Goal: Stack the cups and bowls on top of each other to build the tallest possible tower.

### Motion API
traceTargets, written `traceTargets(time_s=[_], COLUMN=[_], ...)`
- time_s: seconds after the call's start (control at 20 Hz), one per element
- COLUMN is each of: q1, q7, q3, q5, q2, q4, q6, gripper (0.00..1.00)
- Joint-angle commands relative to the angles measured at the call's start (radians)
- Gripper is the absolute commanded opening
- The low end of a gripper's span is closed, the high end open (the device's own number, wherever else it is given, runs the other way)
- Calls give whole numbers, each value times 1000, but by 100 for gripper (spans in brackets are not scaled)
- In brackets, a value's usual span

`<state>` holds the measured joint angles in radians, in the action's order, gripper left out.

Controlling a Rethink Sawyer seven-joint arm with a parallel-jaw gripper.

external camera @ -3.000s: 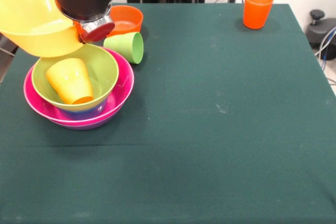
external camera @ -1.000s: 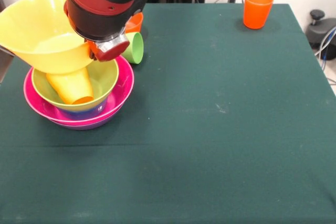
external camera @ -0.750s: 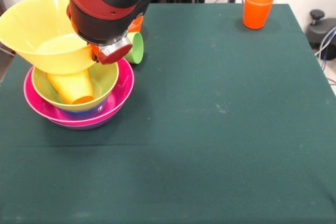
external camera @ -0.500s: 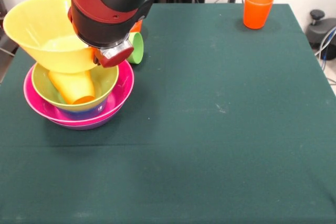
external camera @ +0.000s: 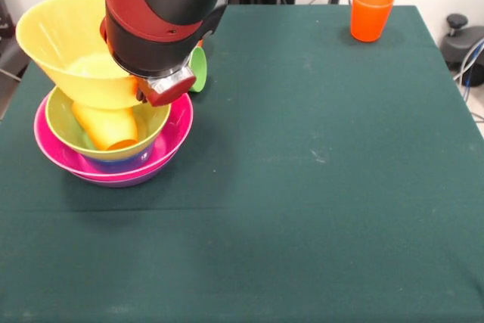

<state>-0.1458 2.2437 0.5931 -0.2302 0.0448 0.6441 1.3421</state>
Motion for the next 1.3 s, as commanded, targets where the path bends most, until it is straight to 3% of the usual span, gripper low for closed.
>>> traceTargets(time_s=[0.05, 0.8, 1.3], q1=[26, 21, 1], q7=[223, 191, 179], q3=[-44, -35, -3], q5=[-23, -34, -34], q2=[-7, 23, 8], q4=[-16, 22, -42], q6=[74, 75, 143], gripper=[0, 0, 0])
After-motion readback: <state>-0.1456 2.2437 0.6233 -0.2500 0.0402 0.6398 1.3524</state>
